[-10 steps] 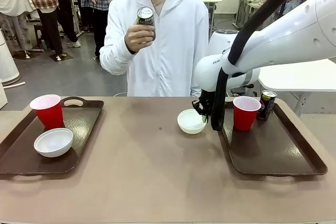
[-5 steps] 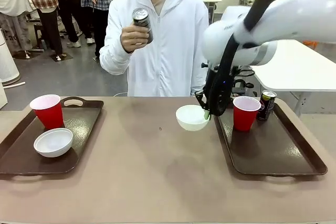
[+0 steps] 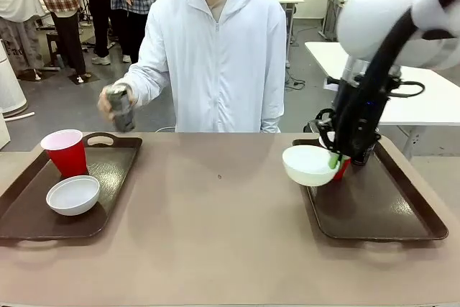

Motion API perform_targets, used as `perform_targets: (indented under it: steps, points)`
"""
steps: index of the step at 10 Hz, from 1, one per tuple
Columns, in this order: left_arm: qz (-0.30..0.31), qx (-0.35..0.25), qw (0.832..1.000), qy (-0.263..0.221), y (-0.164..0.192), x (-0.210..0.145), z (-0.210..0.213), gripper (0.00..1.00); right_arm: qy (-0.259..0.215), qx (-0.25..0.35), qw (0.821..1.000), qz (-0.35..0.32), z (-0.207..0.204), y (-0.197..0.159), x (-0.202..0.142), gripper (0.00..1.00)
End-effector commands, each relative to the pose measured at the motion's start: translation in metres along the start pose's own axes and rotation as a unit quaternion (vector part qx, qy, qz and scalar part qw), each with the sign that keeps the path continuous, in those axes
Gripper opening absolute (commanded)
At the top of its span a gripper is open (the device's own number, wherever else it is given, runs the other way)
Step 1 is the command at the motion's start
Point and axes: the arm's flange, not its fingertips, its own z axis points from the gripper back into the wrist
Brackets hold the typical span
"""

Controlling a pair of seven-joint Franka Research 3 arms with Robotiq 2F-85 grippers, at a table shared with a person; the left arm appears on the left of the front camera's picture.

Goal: Prepare tableware on both trays.
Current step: Pick up a Picnic Bowl from the table and place it on a Handle tray.

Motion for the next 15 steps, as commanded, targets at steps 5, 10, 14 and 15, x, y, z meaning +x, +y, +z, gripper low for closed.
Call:
perform_targets:
  steps: [5,10,14,15]
  points:
    - [-0.007,-0.009,1.0,-0.003,0.0,-0.001,0.001,1.0,-0.008,0.015,1.0,-0.022,-0.008,-0.051,-0.005,0.0]
    - [-0.007,-0.009,1.0,-0.003,0.0,-0.001,0.001,1.0,-0.062,-0.075,0.995,-0.004,-0.03,-0.058,0.005,0.04]
    - [-0.007,-0.009,1.0,-0.003,0.0,-0.001,0.001,1.0,-0.067,-0.122,0.99,0.003,-0.059,-0.07,0.018,0.04]
    - [-0.007,-0.009,1.0,-0.003,0.0,-0.001,0.001,1.0,-0.057,-0.113,0.992,0.004,-0.066,-0.073,0.021,0.04]
